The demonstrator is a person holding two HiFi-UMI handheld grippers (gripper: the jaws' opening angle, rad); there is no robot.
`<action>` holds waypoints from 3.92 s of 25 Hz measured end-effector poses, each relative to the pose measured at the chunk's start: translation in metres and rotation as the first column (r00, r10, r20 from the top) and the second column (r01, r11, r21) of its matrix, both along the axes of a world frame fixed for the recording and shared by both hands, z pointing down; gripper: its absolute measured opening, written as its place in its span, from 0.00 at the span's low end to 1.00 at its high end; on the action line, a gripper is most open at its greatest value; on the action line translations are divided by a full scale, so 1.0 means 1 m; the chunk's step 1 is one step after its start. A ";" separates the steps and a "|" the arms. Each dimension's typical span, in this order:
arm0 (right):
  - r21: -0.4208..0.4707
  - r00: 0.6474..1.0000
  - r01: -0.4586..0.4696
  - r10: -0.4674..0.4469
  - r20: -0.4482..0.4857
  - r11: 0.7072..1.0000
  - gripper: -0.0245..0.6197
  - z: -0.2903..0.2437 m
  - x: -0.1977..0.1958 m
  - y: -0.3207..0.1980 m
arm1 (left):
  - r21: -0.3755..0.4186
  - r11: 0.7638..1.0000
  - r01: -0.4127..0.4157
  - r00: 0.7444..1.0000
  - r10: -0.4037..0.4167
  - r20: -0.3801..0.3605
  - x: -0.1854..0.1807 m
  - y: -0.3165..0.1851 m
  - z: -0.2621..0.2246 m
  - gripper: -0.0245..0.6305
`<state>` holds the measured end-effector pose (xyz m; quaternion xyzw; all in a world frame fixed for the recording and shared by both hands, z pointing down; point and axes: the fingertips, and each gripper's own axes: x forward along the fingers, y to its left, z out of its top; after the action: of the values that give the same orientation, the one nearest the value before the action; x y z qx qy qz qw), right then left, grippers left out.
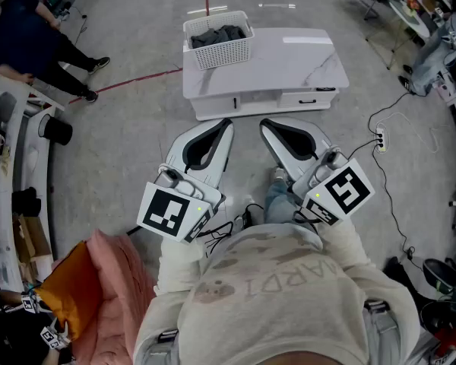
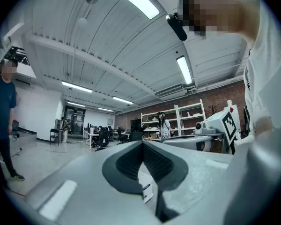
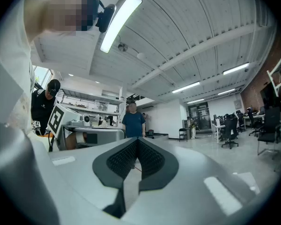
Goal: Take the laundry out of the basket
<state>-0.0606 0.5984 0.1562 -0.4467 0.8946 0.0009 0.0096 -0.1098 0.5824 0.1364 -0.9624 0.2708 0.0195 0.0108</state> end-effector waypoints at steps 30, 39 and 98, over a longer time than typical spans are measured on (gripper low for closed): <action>-0.028 0.989 0.143 -0.142 0.052 0.989 0.08 0.002 0.081 -0.149 | -0.018 0.994 0.112 0.994 -0.112 -0.001 0.078 -0.142 -0.003 0.04; -0.031 0.974 0.226 -0.224 0.043 0.974 0.08 0.006 0.171 -0.223 | -0.006 0.986 0.168 0.986 -0.168 -0.010 0.166 -0.218 -0.010 0.04; -0.113 0.988 0.150 -0.147 0.037 0.982 0.08 0.024 0.104 -0.644 | -0.039 0.990 0.133 0.991 -0.133 -0.007 0.077 -0.610 0.008 0.04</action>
<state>0.0431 -0.0454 0.1806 -0.3784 0.9238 -0.0580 -0.0038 -0.0332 -0.0273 0.1443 -0.9421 0.3347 0.0182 -0.0079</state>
